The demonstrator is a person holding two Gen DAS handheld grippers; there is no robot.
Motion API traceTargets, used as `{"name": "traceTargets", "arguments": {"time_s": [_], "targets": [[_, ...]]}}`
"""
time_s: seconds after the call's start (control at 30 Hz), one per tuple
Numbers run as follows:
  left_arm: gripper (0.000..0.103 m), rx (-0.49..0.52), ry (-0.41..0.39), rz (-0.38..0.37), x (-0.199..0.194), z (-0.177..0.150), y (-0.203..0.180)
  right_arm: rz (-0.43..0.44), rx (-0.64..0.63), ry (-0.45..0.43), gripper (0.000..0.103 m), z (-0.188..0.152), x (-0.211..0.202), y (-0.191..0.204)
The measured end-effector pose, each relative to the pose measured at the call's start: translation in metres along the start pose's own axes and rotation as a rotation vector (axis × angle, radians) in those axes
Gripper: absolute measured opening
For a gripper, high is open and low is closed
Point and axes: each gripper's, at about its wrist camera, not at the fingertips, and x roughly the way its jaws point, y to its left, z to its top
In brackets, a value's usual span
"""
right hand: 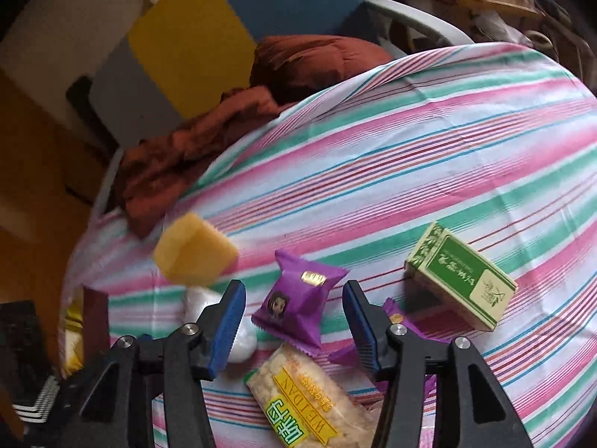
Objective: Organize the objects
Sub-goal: 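Grasp the purple snack packet with the right tool while the left tool grasps the white plastic bag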
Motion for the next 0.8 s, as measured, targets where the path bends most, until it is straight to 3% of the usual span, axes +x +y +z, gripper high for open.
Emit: {"name": "traceTargets", "arguments": {"time_s": [0.2,0.3,0.33,0.5,0.63,0.7,0.8], "targets": [[0.076,-0.053,0.004,0.002,0.028,0.015,-0.005,0.004,0.029,-0.005,0.055,0.004,0.003,-0.003],[0.050,-0.061,0.027,0.031,0.041,0.017,0.001,0.000,0.046,-0.002,0.055,0.004,0.008,-0.005],[0.046,-0.040,0.006,0.025,0.038,0.015,0.003,-0.001,0.051,0.004,0.055,0.003,0.010,-0.006],[0.044,0.004,0.003,0.024,0.022,-0.001,0.014,0.010,0.045,0.035,0.055,0.002,0.024,0.003],[0.044,0.066,-0.018,0.061,0.008,-0.020,0.017,-0.076,-0.037,0.045,0.054,-0.003,0.042,0.016],[0.044,0.094,-0.027,0.076,0.002,-0.030,0.018,-0.130,-0.083,0.031,0.038,-0.006,0.044,0.020],[0.044,0.107,-0.029,0.085,-0.005,-0.038,0.022,-0.127,-0.103,0.037,0.034,-0.007,0.043,0.020]]}}
